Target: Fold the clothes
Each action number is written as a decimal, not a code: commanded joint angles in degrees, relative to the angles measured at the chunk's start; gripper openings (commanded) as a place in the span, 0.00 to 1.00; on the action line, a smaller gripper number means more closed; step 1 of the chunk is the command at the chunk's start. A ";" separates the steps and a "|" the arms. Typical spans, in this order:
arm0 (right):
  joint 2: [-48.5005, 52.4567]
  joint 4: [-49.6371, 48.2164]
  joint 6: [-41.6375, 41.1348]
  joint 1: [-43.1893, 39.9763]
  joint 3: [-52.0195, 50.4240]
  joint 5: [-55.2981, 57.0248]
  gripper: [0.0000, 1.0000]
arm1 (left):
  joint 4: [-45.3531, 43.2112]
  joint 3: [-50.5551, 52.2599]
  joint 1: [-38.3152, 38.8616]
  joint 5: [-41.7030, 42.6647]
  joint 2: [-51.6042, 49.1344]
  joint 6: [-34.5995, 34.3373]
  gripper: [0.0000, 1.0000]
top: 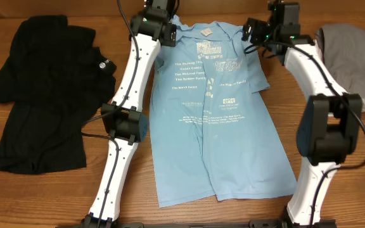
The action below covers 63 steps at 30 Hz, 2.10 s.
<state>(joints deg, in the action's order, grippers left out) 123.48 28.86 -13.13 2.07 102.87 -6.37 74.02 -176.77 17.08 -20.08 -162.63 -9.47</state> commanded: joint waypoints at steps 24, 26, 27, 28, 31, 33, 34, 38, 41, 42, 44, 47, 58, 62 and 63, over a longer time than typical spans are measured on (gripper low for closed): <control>-12.90 17.53 -0.57 4.85 -4.37 -9.40 1.00 | -10.47 18.45 -1.68 14.51 6.19 12.15 0.88; -12.90 17.40 -0.57 5.03 -4.37 -9.40 1.00 | -11.13 20.92 -1.68 15.23 6.19 13.18 0.87; -12.90 17.42 -0.57 5.01 -4.37 -9.40 1.00 | -11.30 21.90 -1.68 15.21 6.19 13.18 0.87; -12.90 17.46 -0.57 5.01 -4.37 -9.38 1.00 | -11.47 22.77 -1.77 15.21 6.19 13.18 0.86; -12.90 17.57 -0.55 5.01 -4.37 -9.38 1.00 | -12.81 25.64 -2.19 15.17 6.16 13.14 0.83; -12.90 17.59 -0.55 5.01 -4.37 -9.38 1.00 | -13.53 26.49 -2.51 14.99 6.16 12.24 0.79; -12.90 17.57 -0.55 5.01 -4.37 -9.38 1.00 | -13.77 26.53 -2.71 14.93 6.16 11.58 0.78; -12.90 17.49 -0.55 5.01 -4.37 -9.35 1.00 | -15.08 26.51 -3.54 15.06 6.16 8.22 0.57; -12.90 17.49 -0.52 5.01 -4.37 -9.33 1.00 | -14.78 26.51 -3.63 15.21 6.16 7.52 0.24; -12.90 17.38 -0.52 5.01 -4.37 -9.33 1.00 | -14.64 26.51 -3.63 15.21 6.16 7.54 0.17; -12.90 17.16 -0.52 5.01 -4.37 -9.33 1.00 | -14.01 26.51 -3.63 15.23 6.16 7.52 0.08; -12.90 16.90 -0.52 5.01 -4.35 -9.33 1.00 | -12.68 26.49 -3.63 15.13 6.21 7.52 0.04; -12.90 17.40 -0.55 5.01 -4.35 -9.35 1.00 | 0.87 17.97 -5.60 0.96 12.70 -0.07 0.04; -12.90 17.94 -0.52 5.01 -4.37 -9.35 1.00 | 5.11 17.70 -6.71 -6.19 15.17 -1.33 0.04; -12.90 18.01 -0.52 5.01 -4.37 -9.35 1.00 | 6.23 17.70 -7.06 -7.85 15.23 -1.99 0.04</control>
<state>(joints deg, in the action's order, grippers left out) 110.48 46.74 -13.47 7.07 98.78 -15.25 78.17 -157.07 11.53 -18.46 -152.09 -7.88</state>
